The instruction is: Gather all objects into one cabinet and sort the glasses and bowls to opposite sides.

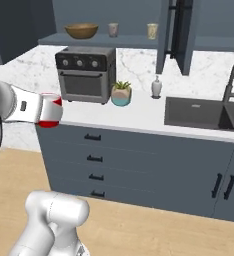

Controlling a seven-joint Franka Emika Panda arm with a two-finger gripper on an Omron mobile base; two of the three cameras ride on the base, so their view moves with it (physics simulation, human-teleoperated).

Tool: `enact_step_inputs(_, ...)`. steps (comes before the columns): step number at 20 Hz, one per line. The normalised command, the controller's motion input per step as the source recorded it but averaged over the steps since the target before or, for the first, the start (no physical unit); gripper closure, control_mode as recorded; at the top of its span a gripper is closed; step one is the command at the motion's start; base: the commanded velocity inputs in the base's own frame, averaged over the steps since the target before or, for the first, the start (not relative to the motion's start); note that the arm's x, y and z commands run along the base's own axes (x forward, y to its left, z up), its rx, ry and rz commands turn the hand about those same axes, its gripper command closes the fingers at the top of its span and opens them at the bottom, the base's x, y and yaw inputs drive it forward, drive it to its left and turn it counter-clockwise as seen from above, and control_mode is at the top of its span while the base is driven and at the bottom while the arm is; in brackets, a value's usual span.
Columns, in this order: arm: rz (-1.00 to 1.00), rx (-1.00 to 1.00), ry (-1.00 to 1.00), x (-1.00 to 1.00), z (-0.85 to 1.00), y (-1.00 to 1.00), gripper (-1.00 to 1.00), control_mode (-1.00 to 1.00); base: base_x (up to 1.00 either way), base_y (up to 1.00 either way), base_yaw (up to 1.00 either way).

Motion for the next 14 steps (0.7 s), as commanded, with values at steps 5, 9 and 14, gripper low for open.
enact_step_inputs(5, 0.00, 0.00, 0.00, 0.00, 0.00, 0.00, 1.00, 1.00, 0.76, 0.00, 0.00)
enact_step_inputs(9, 0.00, 0.00, 0.00, 0.00, 0.00, 0.00, 1.00, 1.00, 0.74, -0.03, 0.00)
enact_step_inputs(14, 0.00, 0.00, 0.00, 0.00, 0.00, 0.00, 1.00, 1.00, 0.68, 0.00, 0.00)
